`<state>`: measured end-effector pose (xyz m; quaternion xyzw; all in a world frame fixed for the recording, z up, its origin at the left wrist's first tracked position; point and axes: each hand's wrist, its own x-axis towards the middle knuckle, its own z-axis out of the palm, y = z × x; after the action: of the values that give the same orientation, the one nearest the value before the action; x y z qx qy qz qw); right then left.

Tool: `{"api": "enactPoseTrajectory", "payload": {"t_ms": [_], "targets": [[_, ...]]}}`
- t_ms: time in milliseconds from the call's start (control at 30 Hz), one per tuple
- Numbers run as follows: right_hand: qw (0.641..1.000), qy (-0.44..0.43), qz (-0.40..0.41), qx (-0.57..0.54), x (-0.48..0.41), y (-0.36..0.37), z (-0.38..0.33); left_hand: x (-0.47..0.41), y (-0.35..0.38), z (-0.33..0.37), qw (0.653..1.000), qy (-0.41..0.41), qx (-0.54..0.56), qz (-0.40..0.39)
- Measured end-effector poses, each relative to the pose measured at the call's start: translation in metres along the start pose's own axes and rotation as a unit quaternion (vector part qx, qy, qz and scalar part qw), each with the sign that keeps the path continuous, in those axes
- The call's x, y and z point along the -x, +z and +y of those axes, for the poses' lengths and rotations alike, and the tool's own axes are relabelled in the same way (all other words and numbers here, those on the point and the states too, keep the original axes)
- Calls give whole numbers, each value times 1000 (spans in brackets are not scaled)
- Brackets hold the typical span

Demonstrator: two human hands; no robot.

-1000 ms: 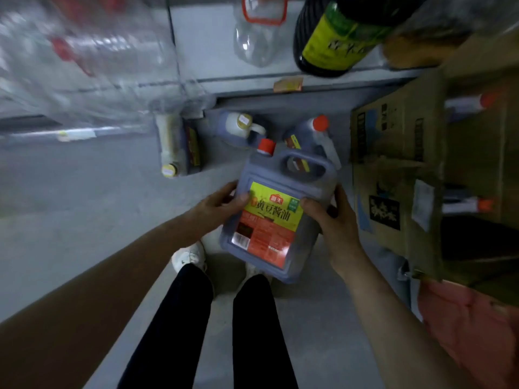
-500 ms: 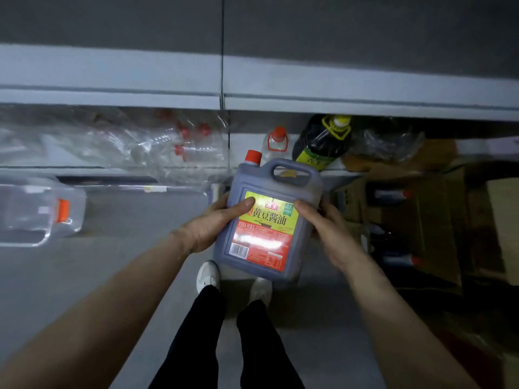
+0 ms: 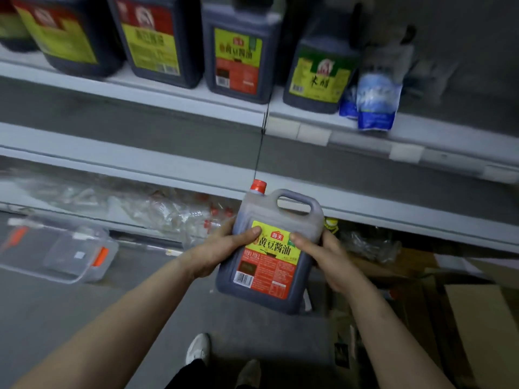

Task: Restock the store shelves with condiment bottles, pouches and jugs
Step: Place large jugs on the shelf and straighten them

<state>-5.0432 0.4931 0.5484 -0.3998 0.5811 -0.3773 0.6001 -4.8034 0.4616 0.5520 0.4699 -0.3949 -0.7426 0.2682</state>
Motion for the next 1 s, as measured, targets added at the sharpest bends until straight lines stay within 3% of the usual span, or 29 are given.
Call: {"api": "enactPoseTrajectory", "payload": {"t_ms": [200,433,1000], "targets": [[996,-77,-2,43,4,13,-71,36,0,55,995,95,-23,35],[986,-140,-16,83,-14,27,-144,47,-25,121,981,173,-84,12],[940,-293,61,163,-131,76,-263,-42,-133,269,921,313,-231,-30]]}}
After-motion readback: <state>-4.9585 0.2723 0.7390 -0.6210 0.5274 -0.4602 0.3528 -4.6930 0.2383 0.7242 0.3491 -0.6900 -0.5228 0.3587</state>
